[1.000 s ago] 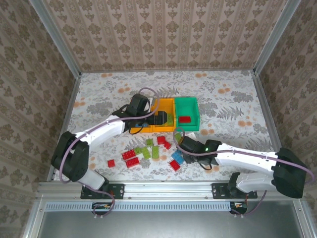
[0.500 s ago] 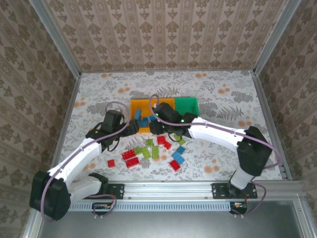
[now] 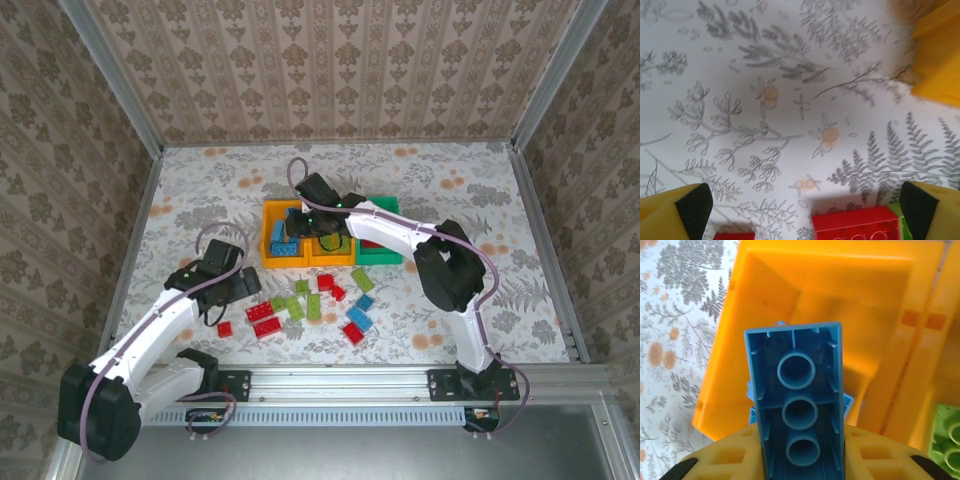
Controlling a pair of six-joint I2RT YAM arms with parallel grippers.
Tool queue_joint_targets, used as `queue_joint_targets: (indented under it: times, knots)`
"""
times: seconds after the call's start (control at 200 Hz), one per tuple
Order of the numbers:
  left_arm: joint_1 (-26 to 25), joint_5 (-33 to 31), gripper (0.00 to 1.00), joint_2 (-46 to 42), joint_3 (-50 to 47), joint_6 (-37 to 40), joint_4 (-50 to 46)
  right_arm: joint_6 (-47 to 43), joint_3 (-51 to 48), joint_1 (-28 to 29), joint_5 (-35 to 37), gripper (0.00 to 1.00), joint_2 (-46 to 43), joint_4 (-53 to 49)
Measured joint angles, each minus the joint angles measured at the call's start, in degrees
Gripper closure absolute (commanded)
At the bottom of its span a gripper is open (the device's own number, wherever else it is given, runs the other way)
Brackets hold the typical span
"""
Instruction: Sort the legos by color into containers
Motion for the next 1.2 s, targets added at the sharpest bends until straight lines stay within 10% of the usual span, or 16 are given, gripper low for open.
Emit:
queue_joint_targets:
  times: [0.67, 1.2]
  knots:
    - [-0.9, 1.7, 0.01, -2.9, -6.8, -7.5, -7.6, 1.5, 5.9, -0.1, -1.9, 0.32, 3.8, -1.2]
    - [-1.2, 4.0, 0.33, 3.5, -9.1, -9.1, -1.6, 0.8, -8.6, -1.4, -0.8, 0.21, -10.4, 4.3]
